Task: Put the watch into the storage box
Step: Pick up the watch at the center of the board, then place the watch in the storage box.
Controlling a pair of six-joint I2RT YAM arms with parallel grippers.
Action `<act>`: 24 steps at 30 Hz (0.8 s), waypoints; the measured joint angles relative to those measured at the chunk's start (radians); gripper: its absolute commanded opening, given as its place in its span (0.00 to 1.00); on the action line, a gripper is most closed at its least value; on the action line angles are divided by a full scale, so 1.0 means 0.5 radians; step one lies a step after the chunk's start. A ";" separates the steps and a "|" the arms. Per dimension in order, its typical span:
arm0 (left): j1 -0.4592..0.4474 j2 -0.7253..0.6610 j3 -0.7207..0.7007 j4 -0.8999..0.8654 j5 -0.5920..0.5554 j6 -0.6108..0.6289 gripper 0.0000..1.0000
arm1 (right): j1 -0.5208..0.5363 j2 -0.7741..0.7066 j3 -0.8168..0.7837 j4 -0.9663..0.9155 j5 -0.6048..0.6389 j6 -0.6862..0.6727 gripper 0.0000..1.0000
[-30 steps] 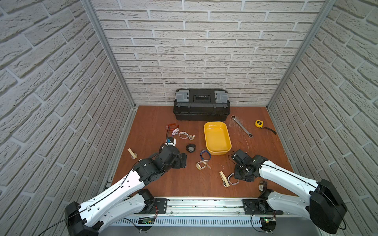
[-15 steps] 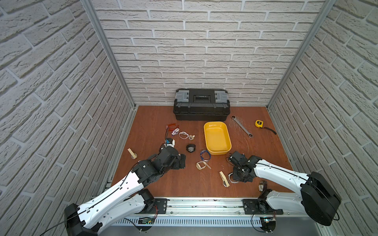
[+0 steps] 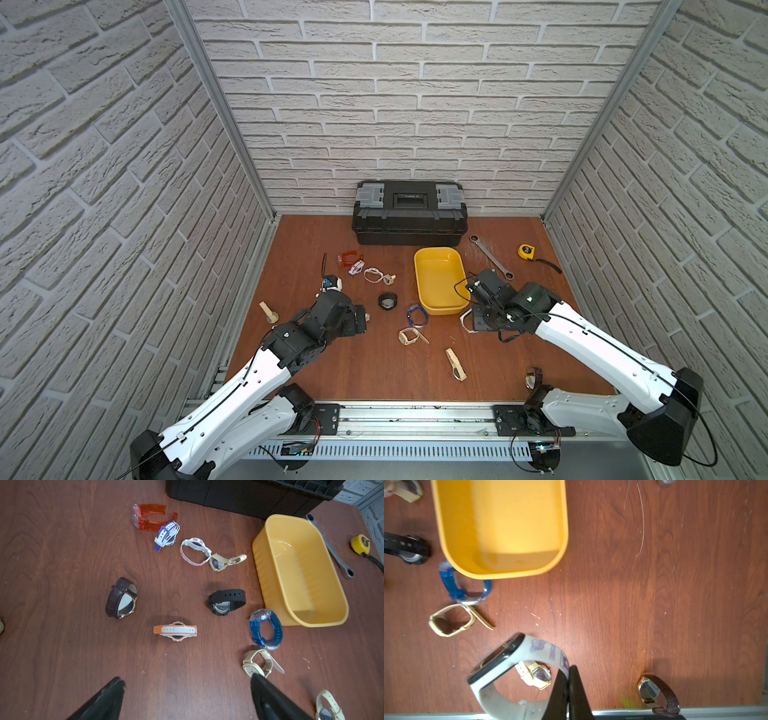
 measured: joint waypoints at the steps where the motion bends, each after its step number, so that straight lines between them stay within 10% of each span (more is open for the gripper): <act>1: 0.017 0.002 0.000 0.000 0.011 0.006 0.98 | -0.018 0.100 0.099 0.016 -0.002 -0.058 0.02; 17: 0.053 -0.014 0.031 -0.030 0.116 0.049 0.98 | -0.305 1.657 0.948 0.365 -0.333 -0.500 0.03; 24: 0.027 0.001 0.031 0.008 0.220 0.028 0.98 | -0.320 1.665 0.934 0.417 -0.387 -0.539 0.40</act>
